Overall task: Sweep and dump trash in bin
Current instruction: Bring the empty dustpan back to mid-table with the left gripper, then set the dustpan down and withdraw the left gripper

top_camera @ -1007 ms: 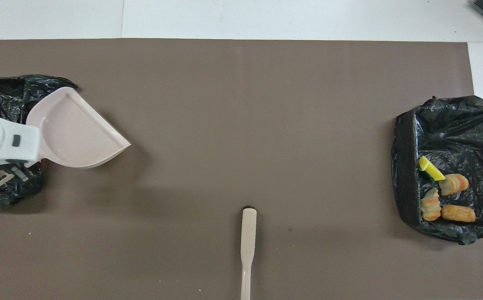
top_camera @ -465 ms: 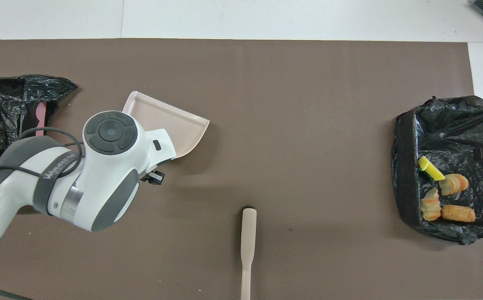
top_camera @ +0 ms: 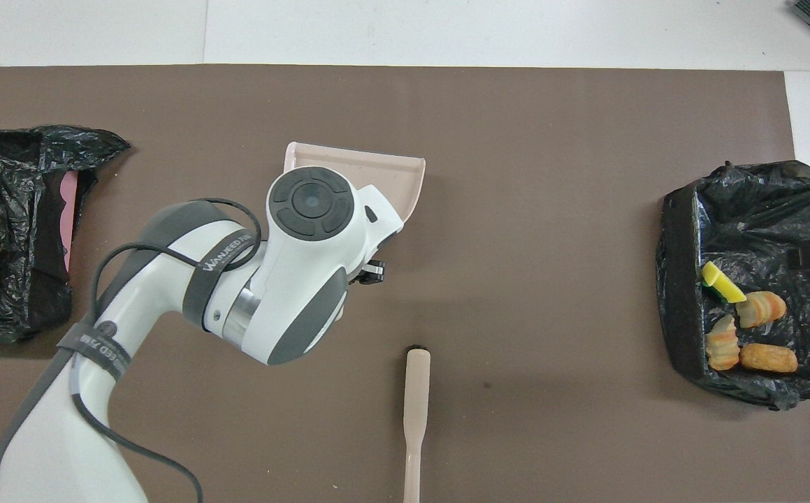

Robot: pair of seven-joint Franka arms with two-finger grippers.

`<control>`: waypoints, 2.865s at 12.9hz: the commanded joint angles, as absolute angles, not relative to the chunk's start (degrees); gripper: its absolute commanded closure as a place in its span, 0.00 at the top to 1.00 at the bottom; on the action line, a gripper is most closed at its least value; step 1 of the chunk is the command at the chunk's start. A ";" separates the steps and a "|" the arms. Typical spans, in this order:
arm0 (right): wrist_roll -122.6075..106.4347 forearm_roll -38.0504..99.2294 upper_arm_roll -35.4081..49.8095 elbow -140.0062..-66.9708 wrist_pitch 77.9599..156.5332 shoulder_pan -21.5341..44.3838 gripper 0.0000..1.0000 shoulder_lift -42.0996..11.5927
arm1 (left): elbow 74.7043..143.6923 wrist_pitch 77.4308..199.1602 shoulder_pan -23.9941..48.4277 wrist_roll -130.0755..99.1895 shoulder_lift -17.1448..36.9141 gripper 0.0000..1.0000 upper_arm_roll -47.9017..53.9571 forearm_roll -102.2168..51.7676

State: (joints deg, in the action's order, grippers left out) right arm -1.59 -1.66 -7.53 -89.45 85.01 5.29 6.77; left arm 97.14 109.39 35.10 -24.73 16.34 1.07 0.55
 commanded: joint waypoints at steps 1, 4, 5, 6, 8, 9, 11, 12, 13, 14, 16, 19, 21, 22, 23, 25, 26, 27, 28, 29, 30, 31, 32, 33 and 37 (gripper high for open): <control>-2.64 -2.11 -6.68 -90.09 85.17 3.96 1.00 6.86 | 87.05 106.88 37.88 -30.05 22.66 0.00 -0.09 -1.22; -2.81 -2.02 -6.77 -90.26 84.90 3.96 1.00 7.21 | 79.13 106.52 40.51 -35.93 30.99 0.00 0.09 -1.06; -3.25 -2.11 -6.77 -90.09 84.55 3.96 1.00 7.38 | 77.19 106.70 40.69 -36.12 33.03 0.00 0.17 -1.05; -2.90 -2.37 -6.77 -90.09 84.55 3.96 1.00 7.82 | 76.99 107.31 40.69 -36.04 33.57 0.00 0.18 -0.97; -2.64 -2.98 -6.68 -90.52 84.11 4.39 1.00 8.78 | 77.52 110.72 40.69 -36.04 34.36 0.00 0.35 -1.40; -2.55 -2.81 -6.77 -90.61 84.72 4.31 1.00 8.70 | 78.13 112.22 40.69 -35.86 34.37 0.00 0.44 -1.58; -2.55 -2.90 -6.77 -90.44 84.81 4.31 1.00 8.53 | 79.01 112.33 40.78 -35.51 34.02 0.00 0.70 -1.49; -2.72 -2.90 -6.77 -90.35 84.81 4.31 1.00 8.53 | 79.45 111.98 40.87 -35.51 33.75 0.07 0.79 -1.58; -2.90 -2.90 -6.77 -90.61 84.73 4.31 1.00 8.70 | 80.32 111.62 40.87 -35.51 33.40 0.30 0.97 -1.58; -3.16 -2.81 -6.77 -90.62 84.47 4.31 1.00 8.79 | 80.68 111.62 40.87 -35.51 33.31 0.46 1.40 -1.58; -3.25 -2.90 -6.77 -90.62 84.46 4.31 1.00 8.79 | 80.86 111.36 40.96 -35.51 33.22 0.74 1.67 -1.58; -3.16 -2.90 -6.77 -90.79 84.38 4.39 1.00 8.96 | 81.21 111.18 41.31 -35.59 32.18 1.00 2.02 -0.88; -3.16 -2.81 -6.77 -90.88 84.03 4.39 1.00 9.05 | 84.27 111.10 41.05 -35.60 27.54 1.00 1.85 -0.88; -3.16 -2.81 -6.77 -90.88 84.11 4.39 1.00 9.05 | 86.90 111.09 40.52 -35.51 24.12 1.00 1.67 -0.88; -3.08 -2.81 -6.77 -90.88 84.11 4.48 1.00 9.05 | 90.06 110.92 40.26 -35.07 20.34 1.00 1.50 -0.88; -2.90 -2.81 -6.68 -90.88 84.46 4.48 1.00 9.05 | 95.86 108.47 39.38 -32.79 13.05 1.00 1.06 0.52; -2.81 -2.81 -6.77 -90.88 84.55 4.57 1.00 9.05 | 98.24 107.41 38.16 -32.00 9.18 1.00 0.97 1.05; -2.81 -2.90 -6.77 -90.88 84.55 4.57 1.00 9.05 | 100.35 106.79 35.71 -29.56 5.05 1.00 1.05 1.05; -3.07 -2.81 -6.68 -90.88 84.29 4.57 1.00 9.05 | 102.11 104.18 34.12 -25.35 1.09 1.00 1.05 1.05; -3.08 -2.81 -6.68 -90.88 84.11 4.57 1.00 9.05 | 102.65 100.41 32.01 -22.01 -1.64 1.00 1.05 1.05; -3.08 -2.81 -6.68 -90.88 84.11 4.57 1.00 9.05 | 102.66 97.50 29.99 -18.84 -3.67 1.00 1.05 1.05; -2.90 -2.73 -6.59 -90.88 84.20 4.66 1.00 9.05 | 102.66 95.99 28.06 -15.59 -5.43 1.00 1.05 1.05; -2.81 -2.72 -6.50 -90.88 84.55 4.66 1.00 8.97 | 102.66 94.41 25.60 -11.82 -7.10 1.00 1.05 1.05; -2.90 -2.72 -6.50 -90.88 84.55 4.66 1.00 8.96 | 102.57 92.57 22.97 -7.34 -8.86 1.00 1.05 0.97; -2.90 -2.29 -6.50 -90.97 84.46 4.57 1.00 9.05 | 99.68 88.43 14.34 2.11 -11.42 1.00 0.70 0.97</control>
State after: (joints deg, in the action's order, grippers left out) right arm -1.61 -1.65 -7.17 -89.75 84.85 5.06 7.80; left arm 100.08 90.06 17.11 0.14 -10.07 0.15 0.56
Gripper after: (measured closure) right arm 0.000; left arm 0.000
